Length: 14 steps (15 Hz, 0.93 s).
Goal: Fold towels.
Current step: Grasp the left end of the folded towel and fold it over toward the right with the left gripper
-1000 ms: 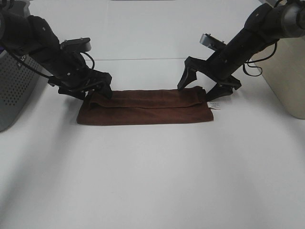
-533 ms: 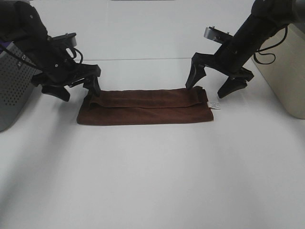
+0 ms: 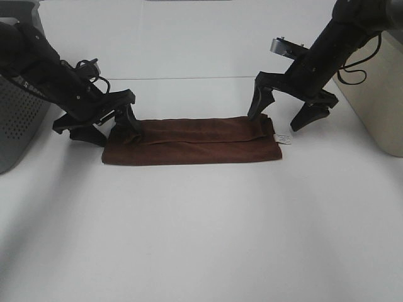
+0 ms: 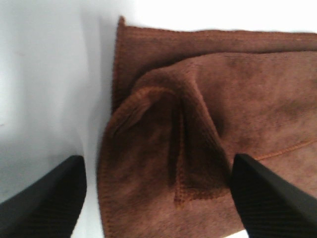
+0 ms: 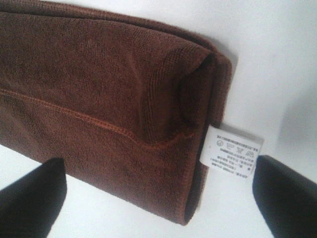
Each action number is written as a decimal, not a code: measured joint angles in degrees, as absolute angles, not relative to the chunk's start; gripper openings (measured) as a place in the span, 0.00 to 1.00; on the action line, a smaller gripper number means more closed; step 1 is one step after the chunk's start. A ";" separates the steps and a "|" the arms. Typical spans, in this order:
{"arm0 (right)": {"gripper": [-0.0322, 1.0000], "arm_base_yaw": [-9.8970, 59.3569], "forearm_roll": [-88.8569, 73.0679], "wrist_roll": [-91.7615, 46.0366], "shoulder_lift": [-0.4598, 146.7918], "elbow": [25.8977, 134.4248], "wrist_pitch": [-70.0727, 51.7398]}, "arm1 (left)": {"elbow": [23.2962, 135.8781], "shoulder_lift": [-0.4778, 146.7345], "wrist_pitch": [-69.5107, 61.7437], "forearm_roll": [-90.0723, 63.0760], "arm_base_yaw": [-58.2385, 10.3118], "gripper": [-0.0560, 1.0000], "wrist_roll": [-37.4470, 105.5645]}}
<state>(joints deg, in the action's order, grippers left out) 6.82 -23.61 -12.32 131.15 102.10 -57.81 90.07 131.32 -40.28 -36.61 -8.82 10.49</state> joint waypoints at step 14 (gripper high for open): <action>0.96 6.82 -22.35 -12.32 131.15 102.10 -56.67 | 112.82 130.06 -61.59 -20.17 -8.42 0.08 -2.18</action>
<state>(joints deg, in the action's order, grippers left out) 6.82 -22.35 -12.32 131.15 102.10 -56.67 112.82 130.06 -61.59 -20.17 -8.42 -2.18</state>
